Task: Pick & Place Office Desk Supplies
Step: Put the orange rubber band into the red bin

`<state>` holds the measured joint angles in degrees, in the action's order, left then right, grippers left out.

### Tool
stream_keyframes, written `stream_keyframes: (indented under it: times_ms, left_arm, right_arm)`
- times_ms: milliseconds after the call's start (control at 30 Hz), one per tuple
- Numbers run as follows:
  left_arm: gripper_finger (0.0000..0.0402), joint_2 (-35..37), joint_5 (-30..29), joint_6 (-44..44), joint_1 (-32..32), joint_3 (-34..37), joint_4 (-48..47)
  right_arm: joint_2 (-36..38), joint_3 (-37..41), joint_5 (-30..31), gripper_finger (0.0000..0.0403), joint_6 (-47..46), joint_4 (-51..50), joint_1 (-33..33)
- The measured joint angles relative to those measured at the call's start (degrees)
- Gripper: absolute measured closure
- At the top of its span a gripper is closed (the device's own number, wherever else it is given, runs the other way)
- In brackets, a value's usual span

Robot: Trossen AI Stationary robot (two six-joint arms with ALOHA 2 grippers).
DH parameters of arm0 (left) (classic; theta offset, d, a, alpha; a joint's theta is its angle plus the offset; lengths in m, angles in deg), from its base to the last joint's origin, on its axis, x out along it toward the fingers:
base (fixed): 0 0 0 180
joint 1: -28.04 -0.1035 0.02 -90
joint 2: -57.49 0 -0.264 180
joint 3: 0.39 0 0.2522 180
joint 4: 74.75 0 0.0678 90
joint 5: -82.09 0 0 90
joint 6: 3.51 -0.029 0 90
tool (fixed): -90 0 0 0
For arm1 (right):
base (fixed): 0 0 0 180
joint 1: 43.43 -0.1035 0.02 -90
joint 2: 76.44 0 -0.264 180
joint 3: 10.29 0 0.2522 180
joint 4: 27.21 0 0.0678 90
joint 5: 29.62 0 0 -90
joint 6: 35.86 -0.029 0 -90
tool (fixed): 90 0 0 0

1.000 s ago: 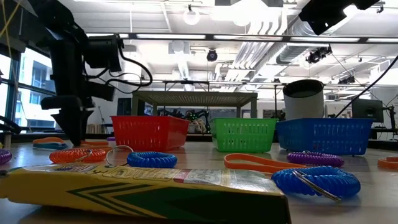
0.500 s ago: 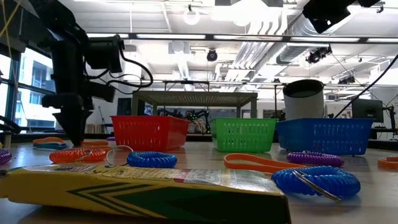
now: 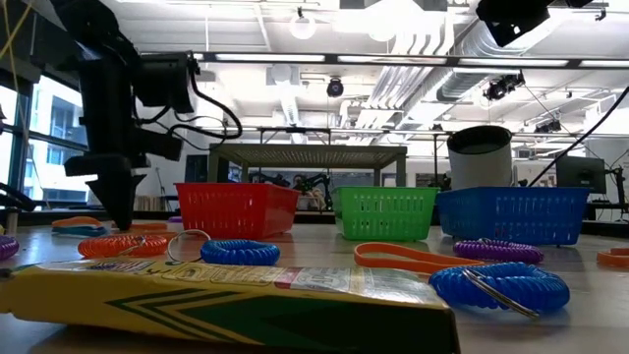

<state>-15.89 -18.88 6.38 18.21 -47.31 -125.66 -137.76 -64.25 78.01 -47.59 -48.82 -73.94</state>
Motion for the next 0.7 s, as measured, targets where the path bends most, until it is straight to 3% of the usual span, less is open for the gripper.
stream_keyframes:
  times_ms: [467, 700]
  left_arm:
    - [0.0401, 0.2, -2.91, 16.7, 9.97, -17.38, -26.18]
    - [0.0401, -0.02, -2.99, 20.76, 16.18, -23.16, -28.41]
  right_arm:
    - [0.0, 0.0, -0.01, 0.0279, -0.05, -0.05, 0.0]
    - [0.0, 0.0, 0.0, 0.0279, 0.47, -0.1, 0.0]
